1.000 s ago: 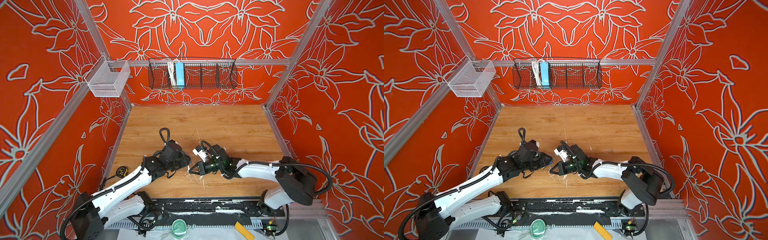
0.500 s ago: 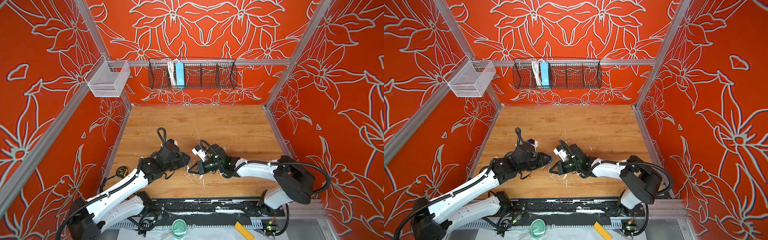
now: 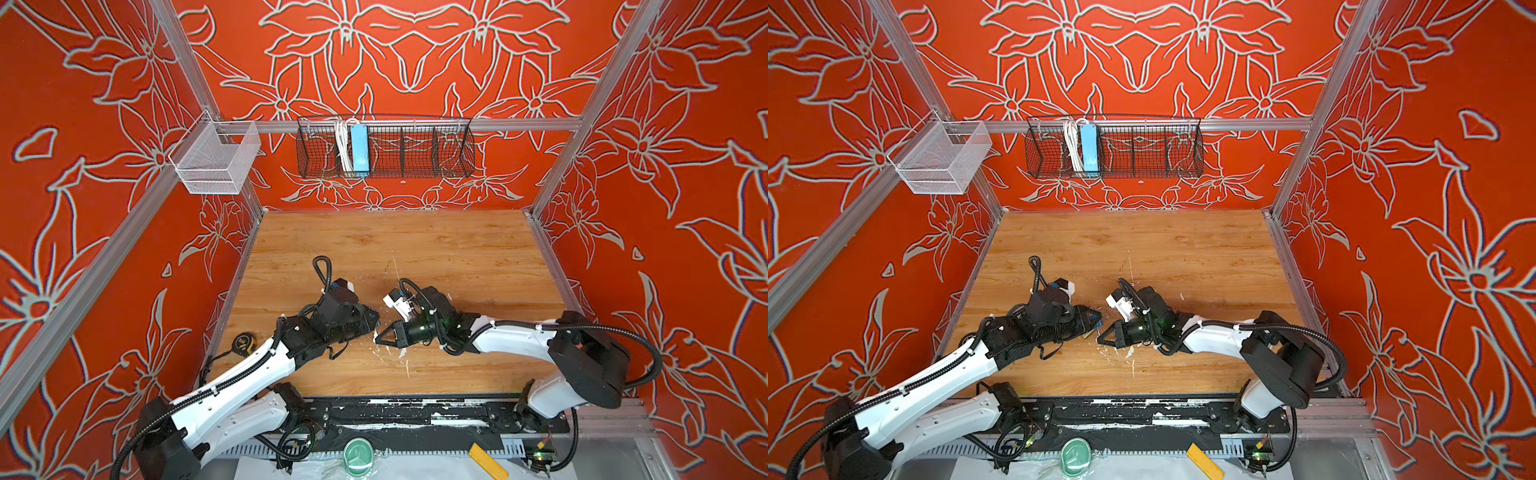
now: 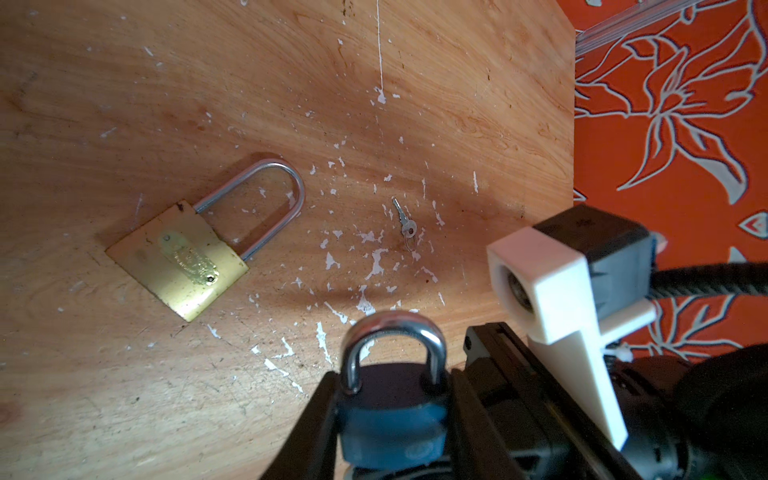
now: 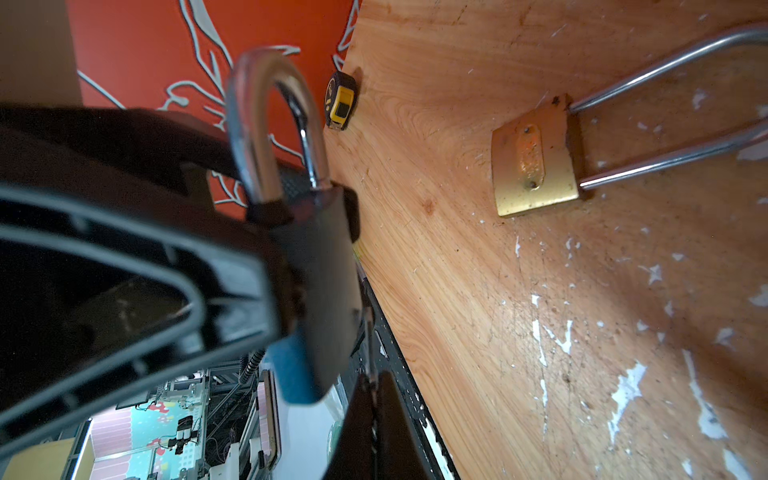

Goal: Unlock with the key

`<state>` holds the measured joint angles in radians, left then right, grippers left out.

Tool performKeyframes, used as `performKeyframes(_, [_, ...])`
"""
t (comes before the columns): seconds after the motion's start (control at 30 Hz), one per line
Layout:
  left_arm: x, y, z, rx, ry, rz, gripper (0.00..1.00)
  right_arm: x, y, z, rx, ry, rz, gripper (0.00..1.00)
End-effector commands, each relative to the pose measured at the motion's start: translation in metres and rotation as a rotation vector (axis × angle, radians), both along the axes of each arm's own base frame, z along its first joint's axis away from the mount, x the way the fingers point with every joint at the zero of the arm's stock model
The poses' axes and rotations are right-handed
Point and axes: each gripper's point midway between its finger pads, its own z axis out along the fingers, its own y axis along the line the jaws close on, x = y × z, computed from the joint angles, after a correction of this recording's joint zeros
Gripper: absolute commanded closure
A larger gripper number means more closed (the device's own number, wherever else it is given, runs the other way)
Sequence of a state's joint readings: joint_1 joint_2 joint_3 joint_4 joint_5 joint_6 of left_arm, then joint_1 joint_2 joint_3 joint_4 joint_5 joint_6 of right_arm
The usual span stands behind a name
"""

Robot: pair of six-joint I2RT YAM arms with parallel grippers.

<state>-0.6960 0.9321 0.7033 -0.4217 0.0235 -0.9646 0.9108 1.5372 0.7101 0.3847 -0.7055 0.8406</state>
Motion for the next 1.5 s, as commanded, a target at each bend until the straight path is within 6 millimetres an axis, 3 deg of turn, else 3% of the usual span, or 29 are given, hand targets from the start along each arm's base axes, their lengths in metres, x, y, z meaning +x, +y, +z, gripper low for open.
performKeyframes(0.0, [0.002, 0.004, 0.000, 0.021, -0.029, 0.016, 1.00, 0.001, 0.004, 0.020, 0.036, -0.033, 0.017, 1.00])
performKeyframes(0.97, [-0.001, -0.008, -0.001, 0.028, -0.054, -0.070, 1.00, 0.008, 0.008, 0.025, 0.032, -0.056, 0.004, 1.00])
performKeyframes(1.2, [-0.007, -0.009, -0.012, 0.068, -0.034, -0.113, 1.00, 0.014, 0.006, 0.033, 0.048, -0.073, -0.012, 1.00])
performKeyframes(1.47, [-0.006, 0.003, -0.021, 0.068, -0.021, -0.026, 1.00, 0.024, -0.005, 0.036, 0.023, -0.123, -0.076, 1.00])
